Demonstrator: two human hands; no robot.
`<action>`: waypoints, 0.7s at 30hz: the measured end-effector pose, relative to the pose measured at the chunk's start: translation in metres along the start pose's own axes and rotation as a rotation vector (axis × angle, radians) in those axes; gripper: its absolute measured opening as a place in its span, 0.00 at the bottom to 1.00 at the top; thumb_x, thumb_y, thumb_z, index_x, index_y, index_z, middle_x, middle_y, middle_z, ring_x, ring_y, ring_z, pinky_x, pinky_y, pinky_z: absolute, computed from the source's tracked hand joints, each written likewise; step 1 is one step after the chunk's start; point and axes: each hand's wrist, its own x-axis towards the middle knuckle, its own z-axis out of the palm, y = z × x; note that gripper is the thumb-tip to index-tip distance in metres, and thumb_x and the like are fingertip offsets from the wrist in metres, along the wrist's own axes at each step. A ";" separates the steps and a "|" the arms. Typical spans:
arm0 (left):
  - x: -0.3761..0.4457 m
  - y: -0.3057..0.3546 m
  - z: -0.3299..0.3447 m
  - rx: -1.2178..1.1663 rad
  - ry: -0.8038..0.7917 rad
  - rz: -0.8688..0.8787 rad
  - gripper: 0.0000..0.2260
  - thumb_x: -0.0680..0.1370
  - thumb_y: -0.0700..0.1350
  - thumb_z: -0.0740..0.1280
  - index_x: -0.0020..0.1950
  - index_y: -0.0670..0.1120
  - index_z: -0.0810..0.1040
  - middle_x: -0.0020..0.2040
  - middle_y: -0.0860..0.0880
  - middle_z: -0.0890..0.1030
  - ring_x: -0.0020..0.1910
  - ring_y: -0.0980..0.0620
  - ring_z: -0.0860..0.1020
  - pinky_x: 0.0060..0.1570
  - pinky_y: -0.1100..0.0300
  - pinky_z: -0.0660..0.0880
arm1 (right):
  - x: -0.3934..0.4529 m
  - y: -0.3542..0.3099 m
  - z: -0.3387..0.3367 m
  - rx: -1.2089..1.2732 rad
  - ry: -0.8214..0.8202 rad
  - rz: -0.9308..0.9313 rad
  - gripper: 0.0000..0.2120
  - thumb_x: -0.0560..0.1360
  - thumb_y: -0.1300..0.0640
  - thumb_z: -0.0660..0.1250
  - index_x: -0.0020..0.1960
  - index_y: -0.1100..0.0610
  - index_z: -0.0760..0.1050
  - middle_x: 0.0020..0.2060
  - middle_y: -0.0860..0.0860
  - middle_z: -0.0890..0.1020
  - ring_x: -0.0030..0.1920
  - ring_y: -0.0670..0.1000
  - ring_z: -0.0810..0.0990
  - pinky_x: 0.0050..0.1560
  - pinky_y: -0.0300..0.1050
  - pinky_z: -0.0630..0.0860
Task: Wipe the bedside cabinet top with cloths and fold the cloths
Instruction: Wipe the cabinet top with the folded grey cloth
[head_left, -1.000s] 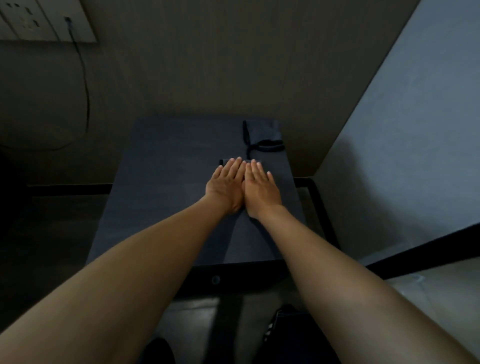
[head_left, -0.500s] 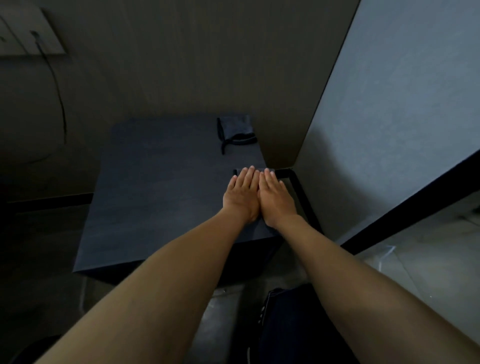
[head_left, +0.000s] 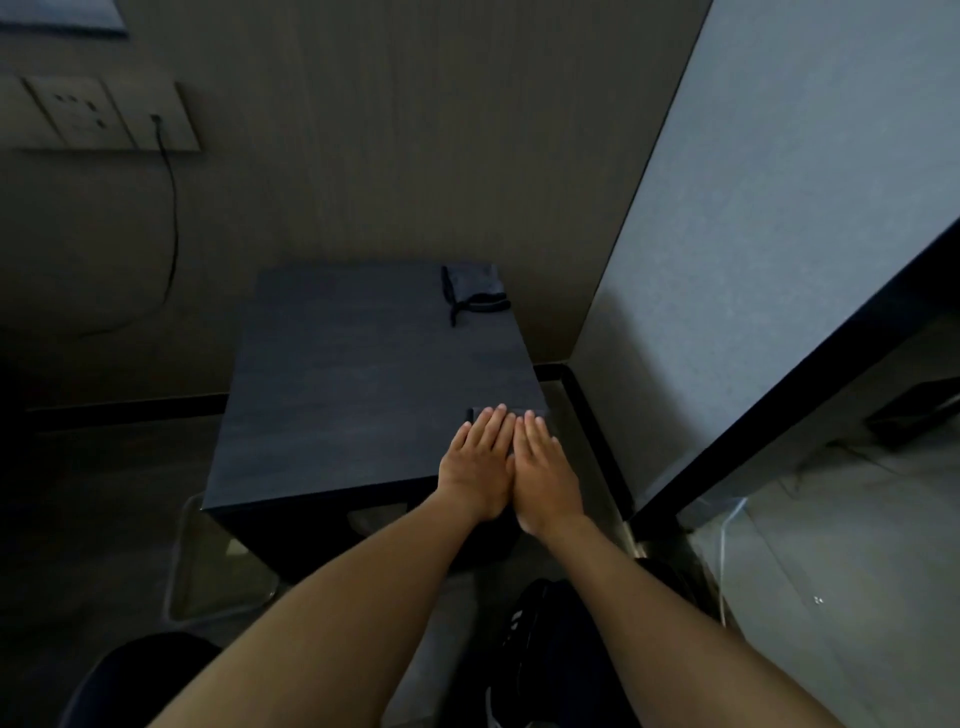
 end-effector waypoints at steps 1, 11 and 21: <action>-0.005 -0.006 0.000 -0.008 -0.009 -0.004 0.32 0.83 0.54 0.52 0.78 0.48 0.36 0.79 0.47 0.36 0.77 0.48 0.35 0.76 0.45 0.45 | -0.001 -0.007 0.000 0.006 -0.010 -0.006 0.34 0.81 0.56 0.59 0.79 0.61 0.43 0.79 0.58 0.45 0.79 0.55 0.42 0.78 0.51 0.47; -0.078 -0.113 0.002 -0.069 0.058 -0.180 0.32 0.83 0.52 0.53 0.78 0.49 0.35 0.79 0.49 0.35 0.77 0.50 0.36 0.76 0.48 0.45 | 0.017 -0.129 0.012 0.014 -0.030 -0.168 0.34 0.82 0.57 0.57 0.79 0.62 0.40 0.79 0.58 0.43 0.79 0.54 0.40 0.79 0.51 0.44; -0.152 -0.231 -0.001 -0.121 0.025 -0.408 0.34 0.80 0.50 0.56 0.79 0.50 0.37 0.79 0.51 0.36 0.78 0.51 0.38 0.76 0.48 0.46 | 0.042 -0.270 0.034 0.086 -0.075 -0.295 0.27 0.84 0.57 0.45 0.80 0.61 0.42 0.79 0.57 0.44 0.79 0.54 0.40 0.78 0.50 0.41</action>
